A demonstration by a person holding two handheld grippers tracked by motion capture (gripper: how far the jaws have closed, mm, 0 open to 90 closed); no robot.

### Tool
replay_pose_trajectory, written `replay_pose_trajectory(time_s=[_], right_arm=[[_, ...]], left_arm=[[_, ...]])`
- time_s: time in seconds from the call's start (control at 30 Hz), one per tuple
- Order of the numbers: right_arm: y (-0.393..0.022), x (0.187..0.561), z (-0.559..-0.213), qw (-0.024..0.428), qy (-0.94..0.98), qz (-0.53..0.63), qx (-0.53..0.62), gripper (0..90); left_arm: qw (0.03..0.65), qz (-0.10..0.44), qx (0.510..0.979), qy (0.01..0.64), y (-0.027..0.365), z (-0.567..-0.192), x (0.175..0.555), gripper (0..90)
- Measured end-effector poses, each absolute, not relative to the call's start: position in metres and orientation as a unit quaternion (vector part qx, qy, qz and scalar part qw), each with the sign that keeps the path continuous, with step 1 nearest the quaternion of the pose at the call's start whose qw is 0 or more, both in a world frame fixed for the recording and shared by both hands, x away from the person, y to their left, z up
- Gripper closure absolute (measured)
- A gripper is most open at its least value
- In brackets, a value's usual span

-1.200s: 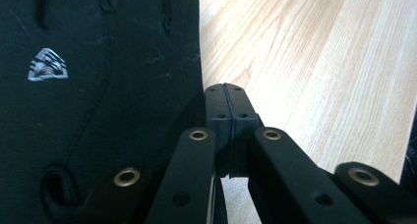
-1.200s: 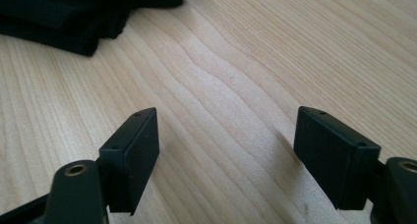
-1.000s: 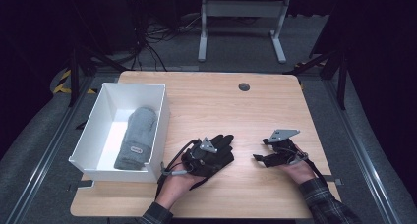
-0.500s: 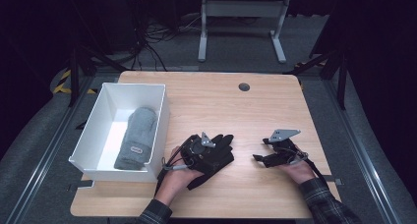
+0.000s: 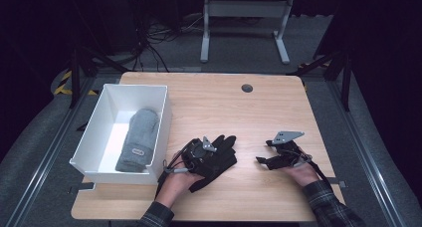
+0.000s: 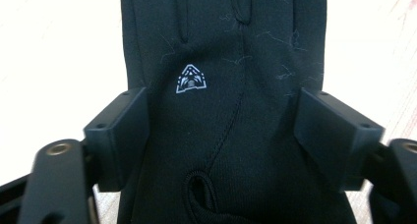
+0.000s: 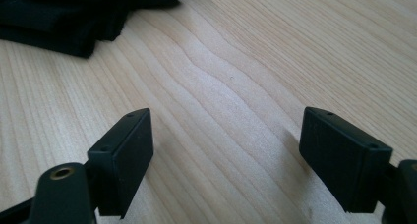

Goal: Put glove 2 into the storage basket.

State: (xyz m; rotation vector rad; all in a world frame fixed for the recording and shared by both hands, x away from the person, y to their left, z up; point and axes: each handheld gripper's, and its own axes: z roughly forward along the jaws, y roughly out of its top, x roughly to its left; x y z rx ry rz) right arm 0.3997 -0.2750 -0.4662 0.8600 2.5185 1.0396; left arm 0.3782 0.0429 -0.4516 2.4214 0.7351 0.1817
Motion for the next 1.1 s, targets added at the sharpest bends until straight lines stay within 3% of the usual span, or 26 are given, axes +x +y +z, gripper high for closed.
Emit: replay_pose_trajectory(time_s=[0.2,0.3,0.57,1.1], right_arm=[[-0.275,0.4,-0.466,0.142,0.872,0.361,0.298,21.3],[-0.275,0.399,-0.466,0.142,0.872,0.361,0.299,21.3],[-0.275,0.399,-0.467,0.142,0.871,0.363,0.298,21.4],[-0.276,0.399,-0.468,0.143,0.869,0.369,0.298,21.5]], left_arm=[[0.298,0.062,0.921,0.245,0.042,-0.447,0.37,58.8],[0.298,0.058,0.92,0.249,0.042,-0.445,0.37,66.9],[0.314,0.026,0.907,0.279,0.041,-0.421,0.367,68.6],[0.342,0.057,0.889,0.299,0.065,-0.338,0.377,68.4]])
